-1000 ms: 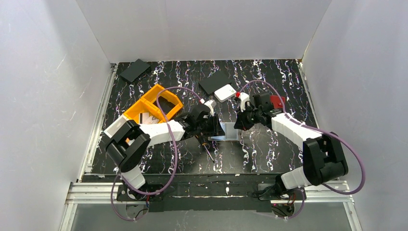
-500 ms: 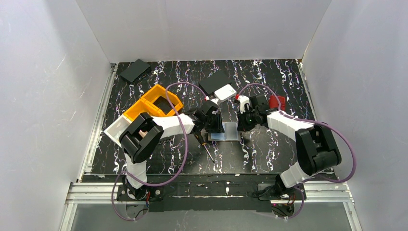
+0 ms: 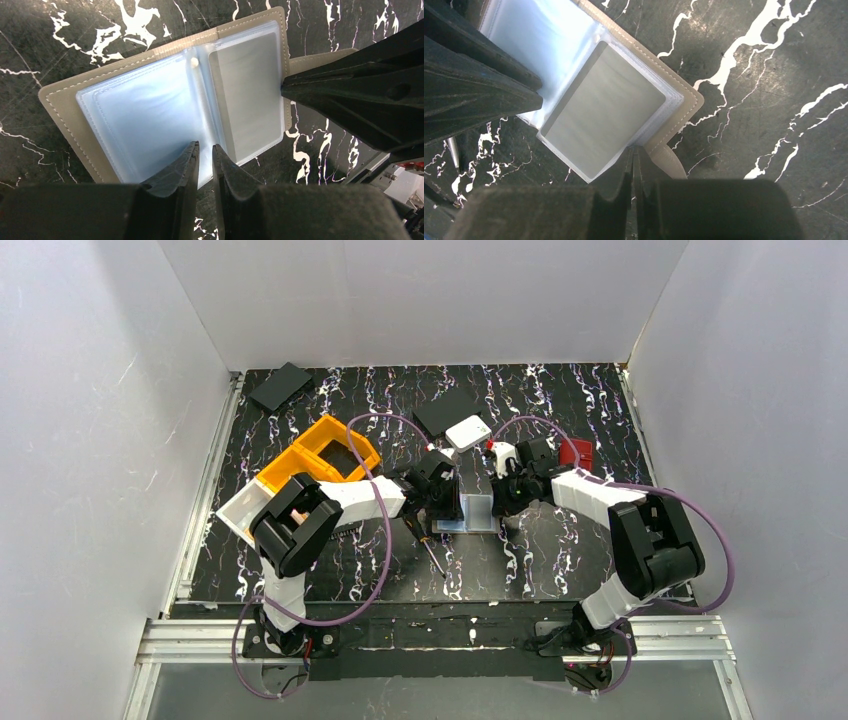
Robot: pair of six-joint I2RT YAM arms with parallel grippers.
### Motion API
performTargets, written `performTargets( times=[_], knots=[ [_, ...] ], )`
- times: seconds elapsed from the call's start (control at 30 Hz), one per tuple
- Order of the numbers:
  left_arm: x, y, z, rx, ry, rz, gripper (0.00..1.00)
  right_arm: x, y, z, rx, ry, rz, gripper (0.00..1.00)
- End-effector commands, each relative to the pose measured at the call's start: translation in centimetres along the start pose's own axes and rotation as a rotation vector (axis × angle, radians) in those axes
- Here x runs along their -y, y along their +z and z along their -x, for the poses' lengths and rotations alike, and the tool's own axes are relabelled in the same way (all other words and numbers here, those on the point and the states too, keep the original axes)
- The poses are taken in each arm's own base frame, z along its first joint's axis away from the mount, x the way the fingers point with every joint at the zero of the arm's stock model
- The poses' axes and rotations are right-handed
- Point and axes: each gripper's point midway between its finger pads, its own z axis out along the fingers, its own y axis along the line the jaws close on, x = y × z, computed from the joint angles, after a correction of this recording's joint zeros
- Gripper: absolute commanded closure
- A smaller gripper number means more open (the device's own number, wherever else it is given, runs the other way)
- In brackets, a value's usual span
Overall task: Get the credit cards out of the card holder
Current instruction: Remove the credit card from the card holder.
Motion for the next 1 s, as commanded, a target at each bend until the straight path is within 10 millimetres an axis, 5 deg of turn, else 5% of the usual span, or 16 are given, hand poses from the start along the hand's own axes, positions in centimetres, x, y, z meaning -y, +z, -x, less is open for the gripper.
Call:
performTargets(
  times=[0.0,0.43,0.7,0.97],
  knots=[
    [0.4,0.3,-0.4,-0.013,-0.007,-0.019,0.85,-1.5,0.1,1.4,0.026,0.006,0.089,0.86],
    [0.2,-1.1,-0.6,0.004,-0.017,-0.024,0.83,-2.1,-0.9,2.0,0.060,0.093,0.204,0.76],
    [1.6,-3.2,0.2,0.036,0.003,-0.068,0.68,-2.9,-1.7,2.2,0.088,0.210,0.346,0.72],
    [1.6,-2.1,-0.7,-0.006,-0.012,-0.085,0.75,-3.1,-0.9,1.5,0.053,0.287,0.384,0.69]
  ],
)
